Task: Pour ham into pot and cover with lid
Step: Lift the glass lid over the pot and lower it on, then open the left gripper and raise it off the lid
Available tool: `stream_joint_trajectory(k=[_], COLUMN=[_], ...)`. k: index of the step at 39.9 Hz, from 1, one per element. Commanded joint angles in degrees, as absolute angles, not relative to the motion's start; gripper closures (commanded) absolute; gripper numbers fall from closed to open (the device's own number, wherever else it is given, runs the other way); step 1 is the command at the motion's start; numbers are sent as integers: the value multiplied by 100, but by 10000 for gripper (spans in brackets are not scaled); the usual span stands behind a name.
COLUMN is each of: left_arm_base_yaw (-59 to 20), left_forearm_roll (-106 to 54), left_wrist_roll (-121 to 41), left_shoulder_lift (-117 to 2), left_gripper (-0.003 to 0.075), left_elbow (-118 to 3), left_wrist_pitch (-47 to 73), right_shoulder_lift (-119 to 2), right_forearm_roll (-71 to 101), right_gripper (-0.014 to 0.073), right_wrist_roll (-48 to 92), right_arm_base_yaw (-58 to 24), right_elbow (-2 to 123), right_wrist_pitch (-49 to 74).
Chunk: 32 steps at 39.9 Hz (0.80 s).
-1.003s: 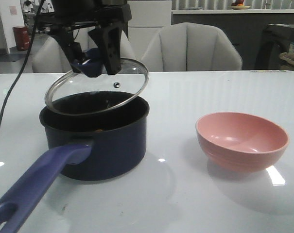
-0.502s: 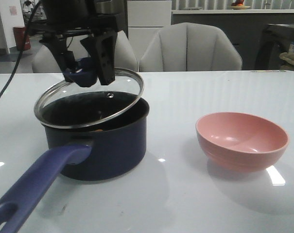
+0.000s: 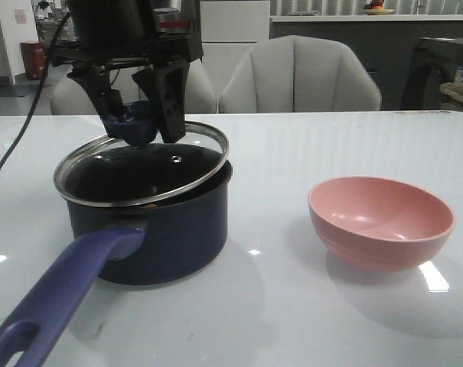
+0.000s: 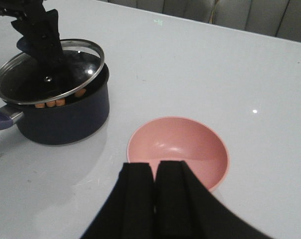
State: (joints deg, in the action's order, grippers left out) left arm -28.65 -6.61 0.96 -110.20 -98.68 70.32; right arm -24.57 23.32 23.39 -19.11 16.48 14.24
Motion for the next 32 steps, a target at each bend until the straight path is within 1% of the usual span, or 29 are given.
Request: stream_joint_trajectory(k=[1, 5, 7, 10, 17, 21, 25, 32], left_arm_base_yaw=[-2899, -2899, -2899, -2899, -2899, -2899, -2872, -2668], left_forearm_roll=[-715, -715, -715, -715, -715, -622, -286, -217], left_wrist_roll=[95, 95, 95, 95, 95, 95, 95, 95], left_shoulder_lift=[-10775, -10797, -10797, -10797, -10785, -10558, -10229, -9460], left_gripper=[313, 179, 132, 101, 101, 115, 138, 201], left_elbow=[-10015, -10015, -10015, -10015, -10180, -10229, -10135, -9523], left_wrist_pitch=[7379, 7379, 7379, 7379, 7379, 7379, 7379, 7263], right_shoulder_lift=[-2476, -2476, -2476, -2476, -2476, -2476, -2476, -2476], right_forearm_roll=[2391, 2391, 2391, 2391, 2391, 2391, 2391, 2391], right_gripper=[456, 456, 456, 456, 456, 456, 456, 456], right_wrist_roll=[2402, 2402, 2402, 2402, 2402, 2402, 2402, 2402], right_arm_base_yaw=[-1923, -1923, -1923, -1923, -1923, -1923, -1923, -1923], right_elbow=[1813, 1813, 1813, 1813, 1813, 1813, 1813, 1813], right_wrist_pitch=[1039, 1039, 1039, 1039, 1039, 1039, 1039, 1039])
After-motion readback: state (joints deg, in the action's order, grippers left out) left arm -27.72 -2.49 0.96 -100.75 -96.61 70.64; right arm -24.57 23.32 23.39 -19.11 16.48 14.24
